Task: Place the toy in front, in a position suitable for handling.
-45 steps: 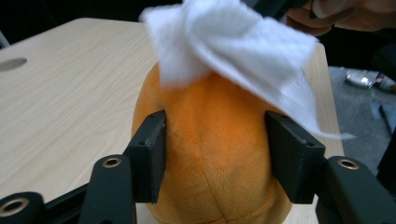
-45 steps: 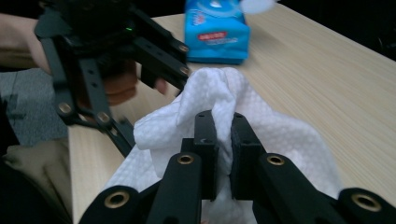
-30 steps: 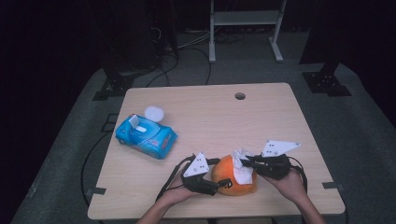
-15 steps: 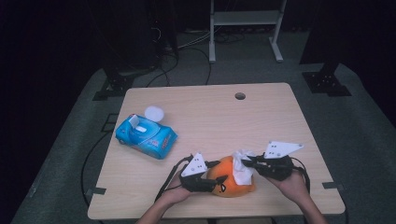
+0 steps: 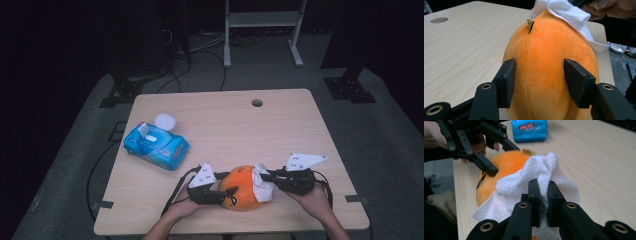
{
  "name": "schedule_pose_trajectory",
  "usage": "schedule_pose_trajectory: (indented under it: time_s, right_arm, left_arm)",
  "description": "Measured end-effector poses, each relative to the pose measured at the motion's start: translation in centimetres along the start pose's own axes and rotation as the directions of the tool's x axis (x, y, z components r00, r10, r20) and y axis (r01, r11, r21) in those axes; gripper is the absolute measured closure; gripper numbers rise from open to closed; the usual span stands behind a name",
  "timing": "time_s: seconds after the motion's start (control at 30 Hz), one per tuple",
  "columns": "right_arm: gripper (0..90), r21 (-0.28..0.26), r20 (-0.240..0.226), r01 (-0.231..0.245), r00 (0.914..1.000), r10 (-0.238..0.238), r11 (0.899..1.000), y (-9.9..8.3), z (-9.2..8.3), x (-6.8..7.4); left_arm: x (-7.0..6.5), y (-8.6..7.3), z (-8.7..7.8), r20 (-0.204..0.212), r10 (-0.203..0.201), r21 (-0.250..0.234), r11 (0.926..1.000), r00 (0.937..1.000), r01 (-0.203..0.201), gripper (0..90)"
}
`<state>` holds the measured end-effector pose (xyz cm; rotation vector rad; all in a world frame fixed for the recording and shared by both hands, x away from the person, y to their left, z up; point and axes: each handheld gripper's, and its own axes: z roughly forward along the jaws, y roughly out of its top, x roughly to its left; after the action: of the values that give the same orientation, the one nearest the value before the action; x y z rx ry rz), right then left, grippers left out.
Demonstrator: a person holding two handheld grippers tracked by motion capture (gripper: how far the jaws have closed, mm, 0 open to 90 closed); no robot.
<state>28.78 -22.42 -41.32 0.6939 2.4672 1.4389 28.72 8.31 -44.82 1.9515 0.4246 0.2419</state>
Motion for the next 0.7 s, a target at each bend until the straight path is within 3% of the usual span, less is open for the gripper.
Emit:
schedule_pose_trajectory:
  time_s: [0.1, 0.17, 0.27, 0.33, 0.43, 0.53, 0.63, 0.7]
  right_arm:
    - [83.1, 0.043, 0.002, -0.016, 0.9999, 0.016, 0.999, -0.8, 0.2, -0.4]
    - [83.1, 0.023, 0.015, -0.002, 0.9999, 0.002, 1.0, -0.4, -0.2, -0.2]
    - [83.1, -0.056, 0.01, 0.019, 0.9998, -0.019, 0.998, 1.2, -0.4, 0.3]
    - [83.1, -0.051, 0.024, 0.038, 0.999, -0.037, 0.998, 1.8, 0.1, 0.5]
    - [83.2, -0.029, 0.012, 0.018, 0.9998, -0.018, 0.999, 1.3, 0.8, 0.2]
    - [83.3, -0.006, -0.023, 0.004, 0.9997, -0.004, 1.0, 0.7, 1.0, 0.2]
    - [83.4, 0.015, -0.051, 0.014, 0.9986, -0.014, 1.0, 0.2, 1.1, 0.7]
    - [83.5, 0.015, -0.073, 0.022, 0.9971, -0.021, 1.0, 0.1, 1.0, 1.1]
  left_arm:
    - [0.0, 0.0, 0.1, -0.002, -0.004, -0.003, 1.0, 1.0, 0.004, 44.2]
    - [-0.1, 0.1, 0.2, -0.002, 0.0, -0.004, 1.0, 1.0, 0.0, 44.1]
    - [-0.2, 0.2, 0.3, 0.003, 0.008, -0.007, 0.9999, 1.0, -0.008, 44.1]
    - [-0.3, 0.2, 0.3, 0.0, 0.009, -0.007, 0.9999, 1.0, -0.009, 44.0]
    - [-0.3, 0.2, 0.3, 0.003, 0.006, -0.011, 0.9999, 1.0, -0.006, 43.0]
    - [-0.2, 0.7, 0.4, 0.009, -0.016, -0.016, 0.9997, 0.9998, 0.016, 30.5]
    - [0.1, 1.0, 0.8, 0.007, -0.067, -0.002, 0.9977, 0.9977, 0.067, 10.4]
    - [0.1, 0.7, 1.2, 0.031, -0.07, 0.021, 0.9974, 0.9971, 0.069, 7.9]
